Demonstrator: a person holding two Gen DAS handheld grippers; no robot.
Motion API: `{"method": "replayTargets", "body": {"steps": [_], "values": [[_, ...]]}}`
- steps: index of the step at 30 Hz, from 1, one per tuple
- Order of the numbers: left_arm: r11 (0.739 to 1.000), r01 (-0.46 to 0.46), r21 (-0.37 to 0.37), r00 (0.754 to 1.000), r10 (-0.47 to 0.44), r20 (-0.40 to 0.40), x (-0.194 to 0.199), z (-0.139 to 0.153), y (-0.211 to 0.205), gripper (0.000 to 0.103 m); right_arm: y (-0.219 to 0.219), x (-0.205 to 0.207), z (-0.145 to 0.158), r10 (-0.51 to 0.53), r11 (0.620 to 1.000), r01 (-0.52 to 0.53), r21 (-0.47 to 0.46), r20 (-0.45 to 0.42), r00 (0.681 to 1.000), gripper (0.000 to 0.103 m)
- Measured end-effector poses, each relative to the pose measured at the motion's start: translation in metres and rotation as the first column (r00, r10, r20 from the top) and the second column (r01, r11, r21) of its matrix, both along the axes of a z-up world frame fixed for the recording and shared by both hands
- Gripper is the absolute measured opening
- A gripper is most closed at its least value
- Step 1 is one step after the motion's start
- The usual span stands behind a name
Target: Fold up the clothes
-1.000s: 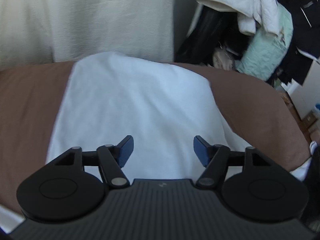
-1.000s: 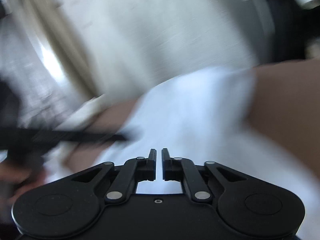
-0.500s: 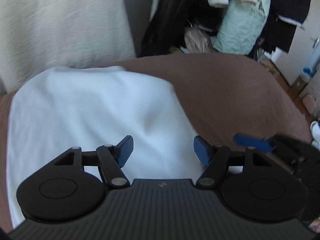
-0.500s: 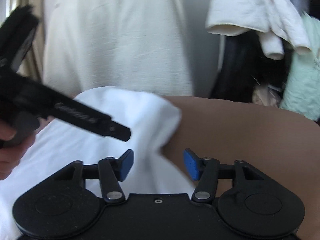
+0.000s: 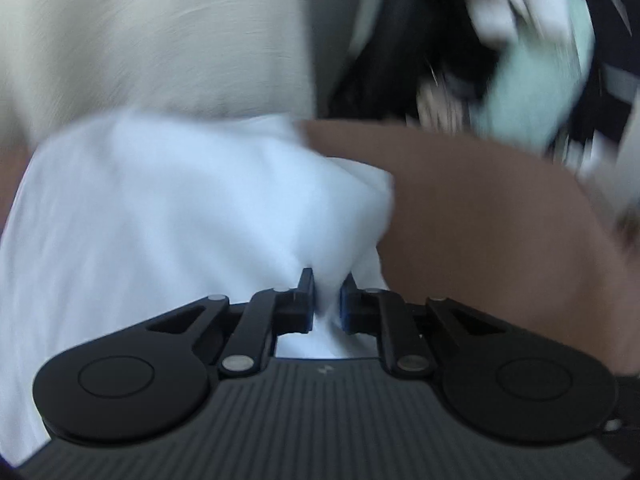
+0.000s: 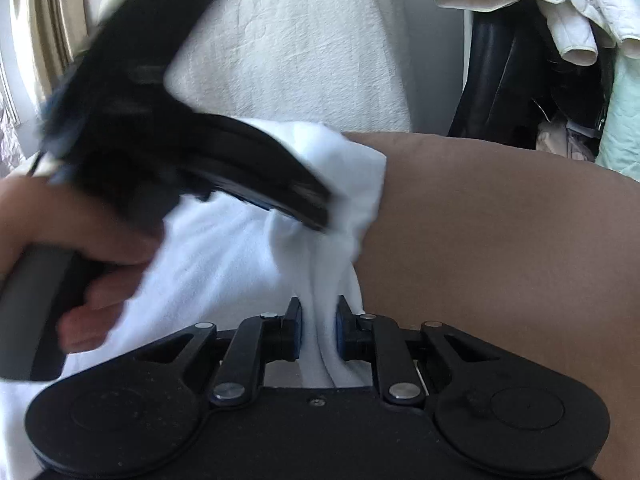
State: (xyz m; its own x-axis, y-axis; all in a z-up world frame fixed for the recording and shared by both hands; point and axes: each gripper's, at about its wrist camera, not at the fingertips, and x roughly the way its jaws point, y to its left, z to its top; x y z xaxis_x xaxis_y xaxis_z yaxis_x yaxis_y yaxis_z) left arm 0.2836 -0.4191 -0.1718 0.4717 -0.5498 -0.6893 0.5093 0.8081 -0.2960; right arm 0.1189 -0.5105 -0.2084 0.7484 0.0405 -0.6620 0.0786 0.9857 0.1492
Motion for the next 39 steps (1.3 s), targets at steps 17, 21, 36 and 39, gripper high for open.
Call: {"method": "replayTargets", "body": {"steps": [17, 21, 36, 39], "values": [[0.976, -0.220, 0.001, 0.973, 0.219, 0.076, -0.094, 0.006, 0.132, 0.013, 0.036, -0.043, 0.023, 0.291, 0.951, -0.286, 0.117, -0.021, 0.957, 0.026], [0.982, -0.184, -0.045, 0.965, 0.189, 0.180, -0.084, 0.041, 0.113, 0.064, 0.036, -0.036, 0.012, 0.322, 0.935, -0.314, 0.164, -0.025, 0.946, 0.026], [0.940, -0.294, -0.174, 0.955, 0.298, -0.005, -0.076, 0.000, 0.151, 0.014, 0.040, -0.053, 0.021, 0.305, 0.946, -0.298, 0.124, -0.047, 0.951, 0.040], [0.878, -0.447, -0.168, 0.894, 0.438, -0.090, -0.100, -0.018, 0.176, 0.024, 0.029, -0.058, 0.028, 0.224, 0.969, -0.221, 0.113, -0.016, 0.975, 0.052]]}}
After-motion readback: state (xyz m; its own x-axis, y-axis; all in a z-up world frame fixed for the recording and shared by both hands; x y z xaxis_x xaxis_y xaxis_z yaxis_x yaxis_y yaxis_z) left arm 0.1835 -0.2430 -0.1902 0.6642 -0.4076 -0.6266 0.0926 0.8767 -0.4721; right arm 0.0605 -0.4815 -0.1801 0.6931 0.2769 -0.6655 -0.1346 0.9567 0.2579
